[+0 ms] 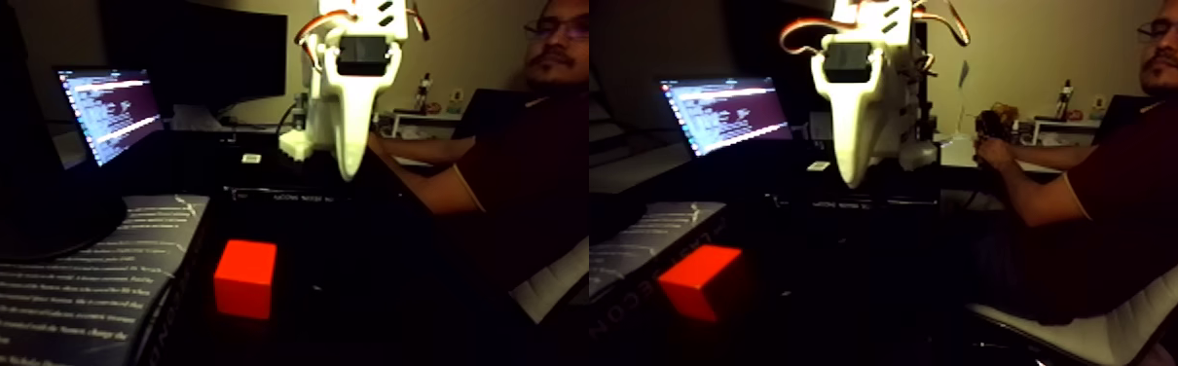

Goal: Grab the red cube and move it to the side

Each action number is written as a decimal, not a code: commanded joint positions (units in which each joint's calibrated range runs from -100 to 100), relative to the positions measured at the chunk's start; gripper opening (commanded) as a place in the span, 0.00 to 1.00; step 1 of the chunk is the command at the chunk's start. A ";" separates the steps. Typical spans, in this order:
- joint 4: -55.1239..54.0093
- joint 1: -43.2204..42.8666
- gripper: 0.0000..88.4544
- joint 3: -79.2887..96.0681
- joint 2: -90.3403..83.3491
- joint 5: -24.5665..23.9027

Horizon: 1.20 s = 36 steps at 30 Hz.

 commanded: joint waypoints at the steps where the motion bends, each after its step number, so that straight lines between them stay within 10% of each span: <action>1: -0.81 -0.33 0.01 -0.18 0.00 0.06; 16: -1.06 -0.41 0.01 -0.63 0.25 0.54; 36: -10.61 3.33 0.01 -24.76 38.49 13.98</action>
